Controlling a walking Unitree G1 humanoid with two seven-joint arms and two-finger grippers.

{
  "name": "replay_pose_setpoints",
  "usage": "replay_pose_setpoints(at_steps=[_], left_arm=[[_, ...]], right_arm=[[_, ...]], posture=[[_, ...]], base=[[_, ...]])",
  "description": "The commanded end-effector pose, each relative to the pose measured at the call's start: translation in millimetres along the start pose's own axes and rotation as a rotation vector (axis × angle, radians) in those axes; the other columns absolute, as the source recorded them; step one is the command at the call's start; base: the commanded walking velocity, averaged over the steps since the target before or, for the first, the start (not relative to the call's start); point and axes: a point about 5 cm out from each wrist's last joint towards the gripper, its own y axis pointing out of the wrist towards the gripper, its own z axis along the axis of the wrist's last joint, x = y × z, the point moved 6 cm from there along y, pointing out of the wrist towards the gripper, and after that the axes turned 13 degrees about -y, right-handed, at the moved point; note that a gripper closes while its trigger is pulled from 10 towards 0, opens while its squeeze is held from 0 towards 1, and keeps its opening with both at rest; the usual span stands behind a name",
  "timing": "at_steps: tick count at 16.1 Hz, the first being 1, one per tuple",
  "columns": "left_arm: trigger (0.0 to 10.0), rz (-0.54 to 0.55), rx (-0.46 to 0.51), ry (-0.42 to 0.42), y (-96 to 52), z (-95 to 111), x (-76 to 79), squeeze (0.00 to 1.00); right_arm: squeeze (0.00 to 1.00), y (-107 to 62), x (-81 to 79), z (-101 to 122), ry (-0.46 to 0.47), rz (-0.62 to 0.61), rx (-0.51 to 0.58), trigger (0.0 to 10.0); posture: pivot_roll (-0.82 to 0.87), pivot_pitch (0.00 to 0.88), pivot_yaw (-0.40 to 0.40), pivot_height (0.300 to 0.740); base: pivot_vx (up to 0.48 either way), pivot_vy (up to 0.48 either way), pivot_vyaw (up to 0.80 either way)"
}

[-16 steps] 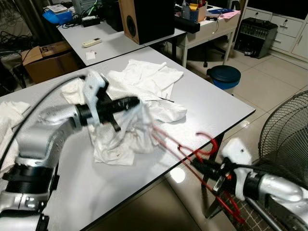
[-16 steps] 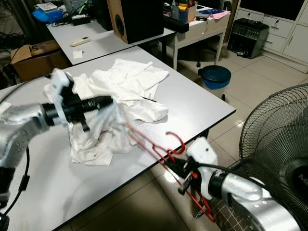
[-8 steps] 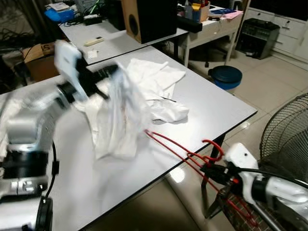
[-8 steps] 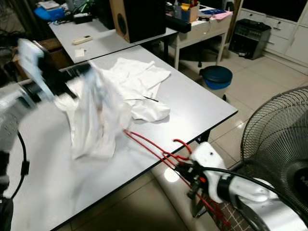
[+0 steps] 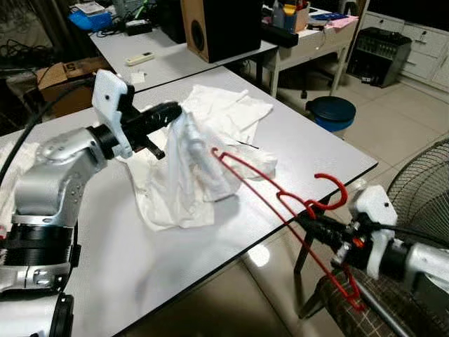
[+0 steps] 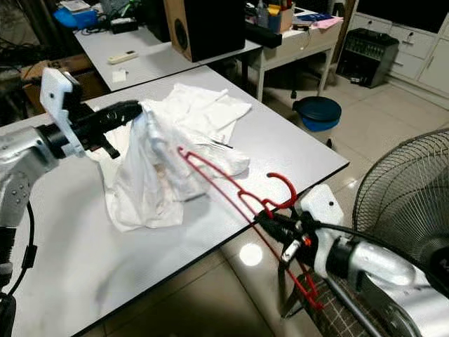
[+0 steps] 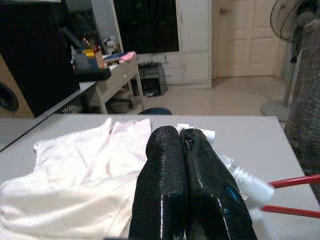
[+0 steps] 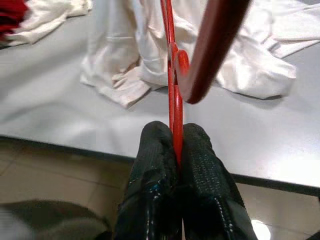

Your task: Hang hanger

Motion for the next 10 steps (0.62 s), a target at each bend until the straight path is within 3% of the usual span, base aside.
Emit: replay_pose_setpoints(at_steps=[1,6,10], left_arm=[[0.0,0.001,-0.018,0.012,0.3,-5,2.6,0.0],[0.0,0.011,-0.042,0.005,4.8,-15,5.8,0.0],[0.0,-0.059,-0.061,-0.013,5.8,-20,21.3,0.0]], right_arm=[[0.0,-4.7,-1.0,12,-0.023,0.012,0.047,10.0],[0.0,-3.7,-6.0,22,-0.019,0.035,0.091,10.0],[0.0,1.2,0.9,23,-0.025,0.002,0.089,10.0]], posture=[[-0.02,0.0,0.095,0.74],[-0.02,0.0,0.095,0.74],[-0.02,0.0,0.092,0.74]], base=[[0.0,0.0,0.0],[0.0,0.0,0.0],[0.0,0.0,0.0]])
